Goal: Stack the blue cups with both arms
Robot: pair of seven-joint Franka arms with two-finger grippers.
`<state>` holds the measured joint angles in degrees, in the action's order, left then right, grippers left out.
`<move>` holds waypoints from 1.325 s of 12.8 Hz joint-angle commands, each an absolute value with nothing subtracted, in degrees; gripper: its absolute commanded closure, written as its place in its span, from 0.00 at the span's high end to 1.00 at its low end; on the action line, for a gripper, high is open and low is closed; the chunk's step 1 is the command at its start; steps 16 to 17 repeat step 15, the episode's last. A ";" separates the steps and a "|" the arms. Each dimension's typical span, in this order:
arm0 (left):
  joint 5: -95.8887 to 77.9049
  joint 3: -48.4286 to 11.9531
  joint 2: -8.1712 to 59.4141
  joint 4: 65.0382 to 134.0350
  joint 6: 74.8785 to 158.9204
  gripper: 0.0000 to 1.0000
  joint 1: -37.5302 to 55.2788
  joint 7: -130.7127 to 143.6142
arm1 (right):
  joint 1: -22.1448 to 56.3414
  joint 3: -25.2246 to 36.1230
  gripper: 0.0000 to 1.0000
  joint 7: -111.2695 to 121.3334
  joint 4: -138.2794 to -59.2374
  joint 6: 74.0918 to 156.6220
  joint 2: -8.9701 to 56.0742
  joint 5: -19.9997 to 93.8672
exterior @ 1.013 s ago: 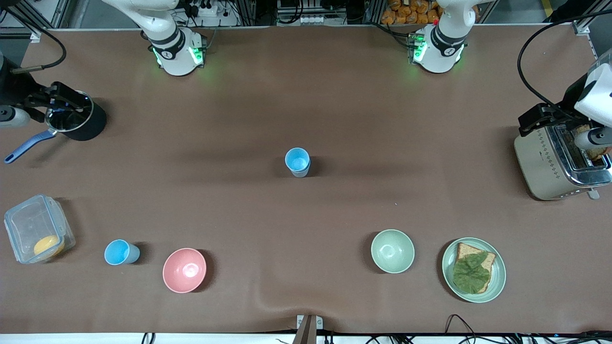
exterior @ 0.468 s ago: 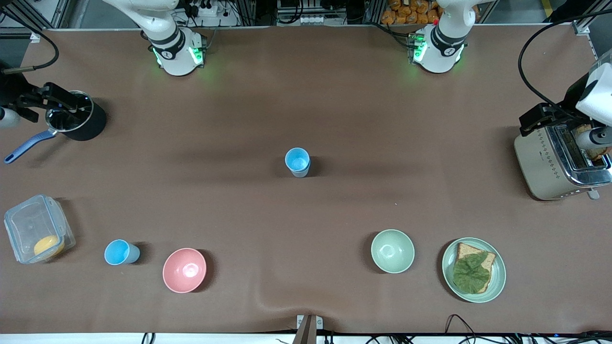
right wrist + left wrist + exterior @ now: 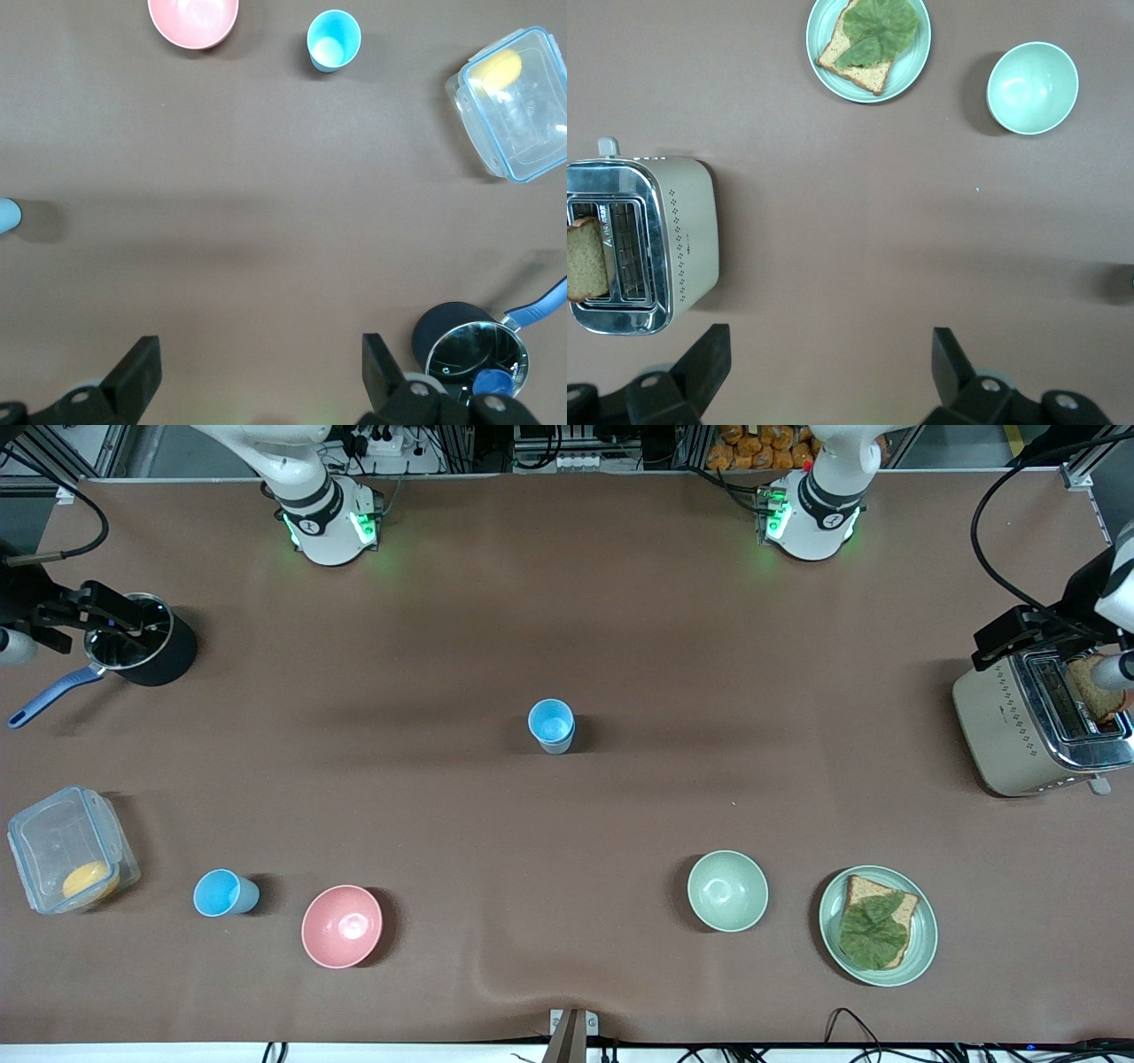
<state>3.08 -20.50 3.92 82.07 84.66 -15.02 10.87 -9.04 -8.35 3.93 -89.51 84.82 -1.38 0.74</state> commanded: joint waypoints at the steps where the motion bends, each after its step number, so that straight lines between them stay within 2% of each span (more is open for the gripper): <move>1: 2.02 -18.38 2.03 83.75 83.85 1.00 -12.76 9.40 | -9.93 -9.49 1.00 3.08 -89.21 84.46 -1.23 0.79; 4: 2.02 -6.46 -0.34 86.65 83.85 1.00 -1.01 9.40 | -10.19 -9.49 1.00 3.16 -89.38 84.11 -0.97 0.79; 6: 2.02 -3.09 -1.75 88.76 84.28 1.00 2.19 9.41 | -10.11 -9.49 1.00 3.16 -89.73 83.41 -1.05 0.79; 10: 2.02 -0.79 -3.43 90.79 85.87 1.00 4.48 9.32 | -9.84 -9.58 1.00 3.16 -89.91 83.93 -0.79 0.79; 17: 0.70 0.62 -2.90 88.42 85.52 1.00 4.66 9.49 | -10.20 -9.58 1.00 3.16 -90.35 83.41 -0.97 0.79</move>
